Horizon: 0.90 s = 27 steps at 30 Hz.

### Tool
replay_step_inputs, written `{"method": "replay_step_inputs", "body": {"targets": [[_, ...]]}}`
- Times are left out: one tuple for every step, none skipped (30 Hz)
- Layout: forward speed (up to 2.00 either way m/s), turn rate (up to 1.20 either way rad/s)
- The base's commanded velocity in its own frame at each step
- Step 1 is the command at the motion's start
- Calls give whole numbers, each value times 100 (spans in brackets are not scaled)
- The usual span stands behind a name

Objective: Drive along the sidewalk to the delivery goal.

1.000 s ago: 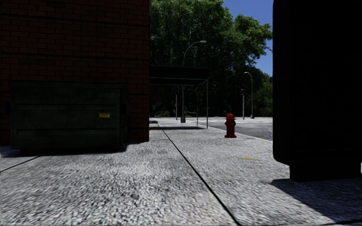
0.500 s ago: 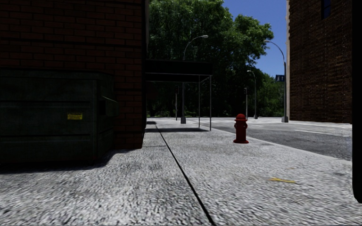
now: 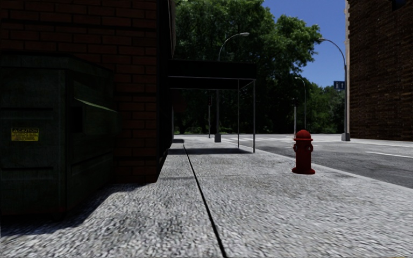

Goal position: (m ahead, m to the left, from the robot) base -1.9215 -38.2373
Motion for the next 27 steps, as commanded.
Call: {"method": "replay_step_inputs", "body": {"targets": [[200,32],[200,32],[200,32],[200,32],[200,32],[200,32],[200,32],[200,0],[200,0],[200,0],[200,0],[200,0],[200,0],[200,0],[200,0],[200,0],[200,0],[200,0],[200,0],[200,0],[200,0],[200,0],[200,0],[200,0],[200,0],[200,0],[200,0]]}}
